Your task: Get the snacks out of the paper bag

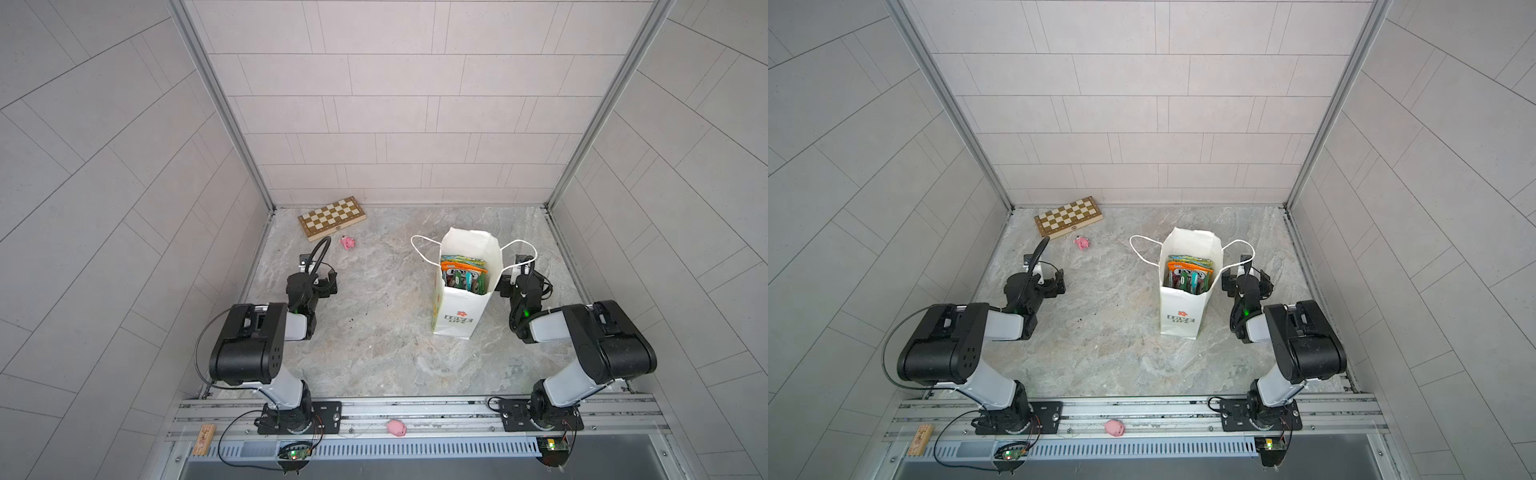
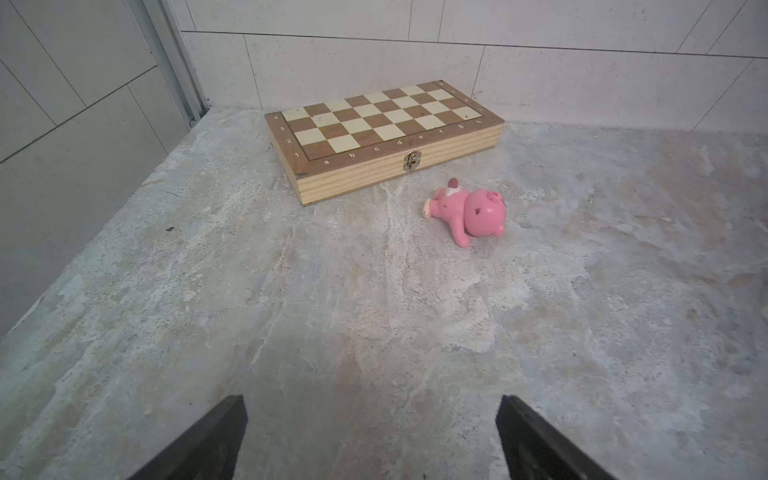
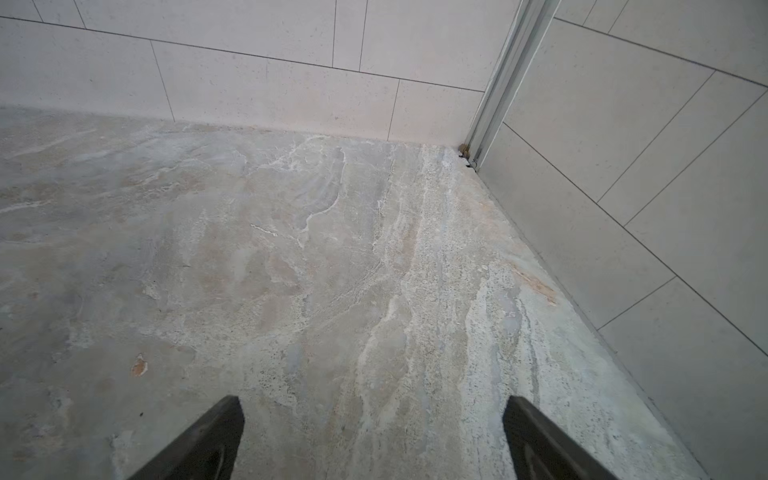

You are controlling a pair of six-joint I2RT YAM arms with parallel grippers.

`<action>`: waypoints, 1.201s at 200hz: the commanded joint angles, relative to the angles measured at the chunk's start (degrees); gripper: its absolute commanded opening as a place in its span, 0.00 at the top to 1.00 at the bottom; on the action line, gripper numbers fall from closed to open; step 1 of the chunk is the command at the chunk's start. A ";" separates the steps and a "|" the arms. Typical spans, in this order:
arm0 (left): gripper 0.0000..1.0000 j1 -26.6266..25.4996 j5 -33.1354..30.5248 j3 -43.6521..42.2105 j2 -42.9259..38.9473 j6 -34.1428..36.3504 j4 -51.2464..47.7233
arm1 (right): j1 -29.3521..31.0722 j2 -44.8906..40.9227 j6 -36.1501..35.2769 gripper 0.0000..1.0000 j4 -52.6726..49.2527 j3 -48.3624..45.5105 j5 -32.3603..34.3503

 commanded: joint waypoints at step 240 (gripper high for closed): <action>0.00 -4.35 -1.57 22.48 -25.33 -29.56 -50.03 | 0.03 -29.60 15.56 0.01 -38.97 4.55 10.11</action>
